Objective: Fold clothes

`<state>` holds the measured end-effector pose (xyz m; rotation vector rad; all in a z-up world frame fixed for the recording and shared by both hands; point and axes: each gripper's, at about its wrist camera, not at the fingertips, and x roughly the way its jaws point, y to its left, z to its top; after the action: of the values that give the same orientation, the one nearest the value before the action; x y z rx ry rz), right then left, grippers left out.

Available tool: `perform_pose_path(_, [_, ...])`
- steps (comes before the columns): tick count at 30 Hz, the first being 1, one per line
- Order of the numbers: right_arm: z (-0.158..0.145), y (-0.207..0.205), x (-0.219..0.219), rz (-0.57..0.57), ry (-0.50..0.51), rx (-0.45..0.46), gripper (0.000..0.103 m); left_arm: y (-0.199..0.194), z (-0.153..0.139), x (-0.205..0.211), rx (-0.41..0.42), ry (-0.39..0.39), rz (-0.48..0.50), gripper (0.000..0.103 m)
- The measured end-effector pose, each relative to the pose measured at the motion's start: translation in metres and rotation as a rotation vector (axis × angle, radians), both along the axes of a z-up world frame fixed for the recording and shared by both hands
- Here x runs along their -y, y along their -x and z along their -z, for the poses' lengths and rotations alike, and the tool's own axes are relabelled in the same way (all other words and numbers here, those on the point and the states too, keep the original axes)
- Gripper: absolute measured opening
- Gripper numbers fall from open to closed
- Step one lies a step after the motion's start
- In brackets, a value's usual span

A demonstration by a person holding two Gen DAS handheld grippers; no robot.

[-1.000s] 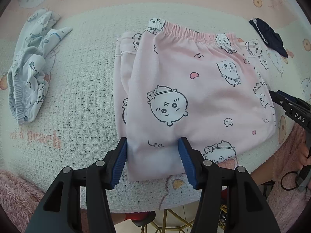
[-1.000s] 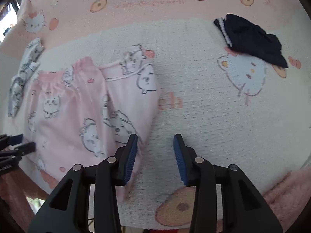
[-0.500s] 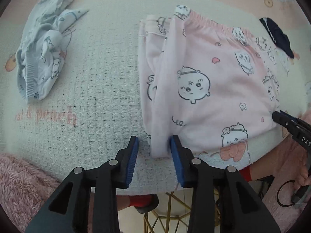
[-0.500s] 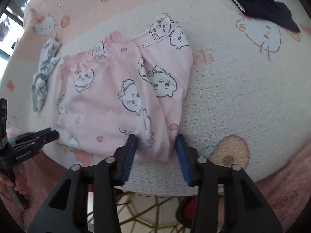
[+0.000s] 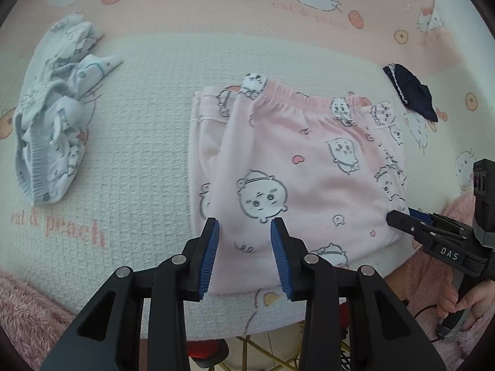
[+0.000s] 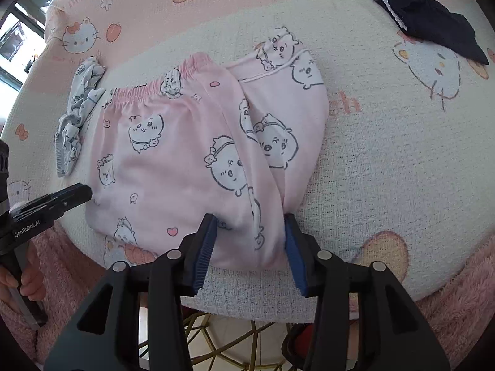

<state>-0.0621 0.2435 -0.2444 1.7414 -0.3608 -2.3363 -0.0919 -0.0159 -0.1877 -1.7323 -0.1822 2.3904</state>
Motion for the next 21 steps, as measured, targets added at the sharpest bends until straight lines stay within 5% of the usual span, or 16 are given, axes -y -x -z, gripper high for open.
perform_pose_path(1, [-0.001, 0.0, -0.003, 0.009, 0.02, 0.0, 0.014, 0.003, 0.002, -0.002, 0.004, -0.003, -0.001, 0.034])
perform_pose_path(6, [-0.019, 0.007, -0.012, 0.013, 0.115, -0.018, 0.012, 0.017, 0.002, -0.001, 0.028, -0.025, -0.029, 0.032])
perform_pose_path(12, [-0.077, 0.058, 0.083, -0.226, 0.11, -0.172, 0.012, 0.014, -0.01, 0.036, 0.037, -0.137, -0.119, 0.033])
perform_pose_path(19, [-0.047, 0.053, 0.149, -0.42, 0.168, -0.087, 0.012, 0.018, -0.008, 0.069, 0.039, -0.406, -0.217, 0.036])
perform_pose_path(21, [-0.03, 0.053, 0.168, -0.461, 0.165, -0.052, 0.012, 0.019, -0.004, 0.07, 0.058, -0.473, -0.208, 0.047])
